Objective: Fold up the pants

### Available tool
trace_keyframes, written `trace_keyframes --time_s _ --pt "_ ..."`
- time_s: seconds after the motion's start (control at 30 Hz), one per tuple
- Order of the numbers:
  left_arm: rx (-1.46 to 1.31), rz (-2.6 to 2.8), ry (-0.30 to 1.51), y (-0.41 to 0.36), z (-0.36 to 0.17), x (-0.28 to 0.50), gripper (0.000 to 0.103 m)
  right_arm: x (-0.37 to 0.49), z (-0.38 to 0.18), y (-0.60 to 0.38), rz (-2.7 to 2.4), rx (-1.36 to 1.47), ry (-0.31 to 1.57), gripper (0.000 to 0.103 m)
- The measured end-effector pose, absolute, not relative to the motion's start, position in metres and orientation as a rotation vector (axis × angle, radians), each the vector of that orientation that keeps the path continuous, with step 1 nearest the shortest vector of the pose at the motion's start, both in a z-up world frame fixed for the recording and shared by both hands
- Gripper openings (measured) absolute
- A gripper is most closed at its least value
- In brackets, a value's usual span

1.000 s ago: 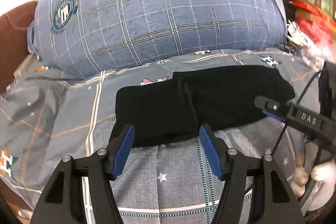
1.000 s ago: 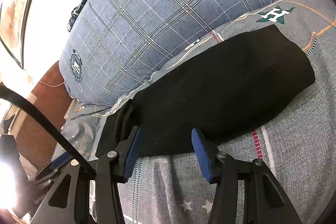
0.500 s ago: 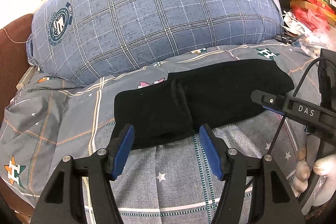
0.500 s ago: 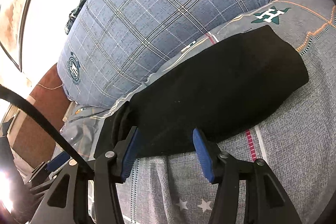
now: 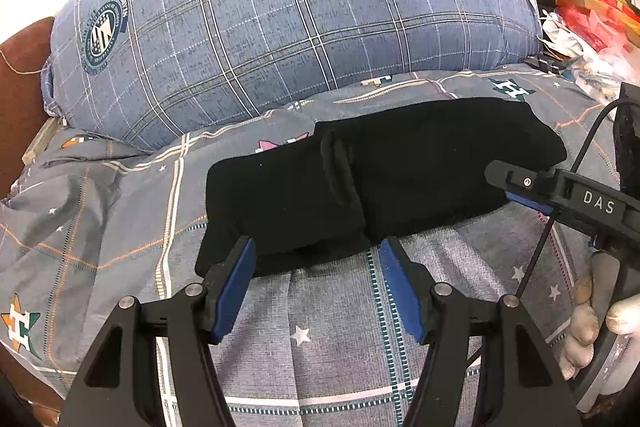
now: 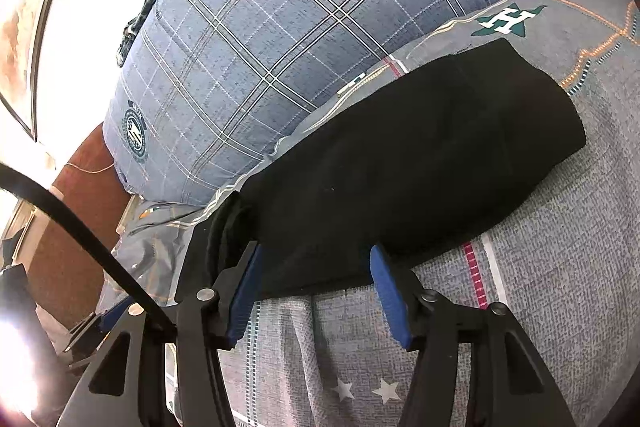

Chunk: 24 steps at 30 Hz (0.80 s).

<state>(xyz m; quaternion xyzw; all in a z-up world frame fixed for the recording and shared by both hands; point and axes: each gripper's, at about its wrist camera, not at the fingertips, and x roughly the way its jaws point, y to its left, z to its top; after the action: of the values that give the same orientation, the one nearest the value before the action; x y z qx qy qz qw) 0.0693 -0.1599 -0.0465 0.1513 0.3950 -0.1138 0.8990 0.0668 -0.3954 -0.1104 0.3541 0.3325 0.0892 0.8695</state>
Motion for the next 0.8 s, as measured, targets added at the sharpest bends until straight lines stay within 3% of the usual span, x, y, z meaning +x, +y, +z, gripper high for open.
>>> trace_keyframes --time_s 0.43,0.8 --pt "0.309 -0.358 0.855 -0.174 -0.043 0.097 0.065 0.047 -0.114 -0.427 0.065 0.793 0.670 0.061" --pt "0.359 -0.624 0.973 -0.269 -0.041 0.172 0.066 0.036 -0.127 -0.469 -0.148 0.846 0.684 0.064"
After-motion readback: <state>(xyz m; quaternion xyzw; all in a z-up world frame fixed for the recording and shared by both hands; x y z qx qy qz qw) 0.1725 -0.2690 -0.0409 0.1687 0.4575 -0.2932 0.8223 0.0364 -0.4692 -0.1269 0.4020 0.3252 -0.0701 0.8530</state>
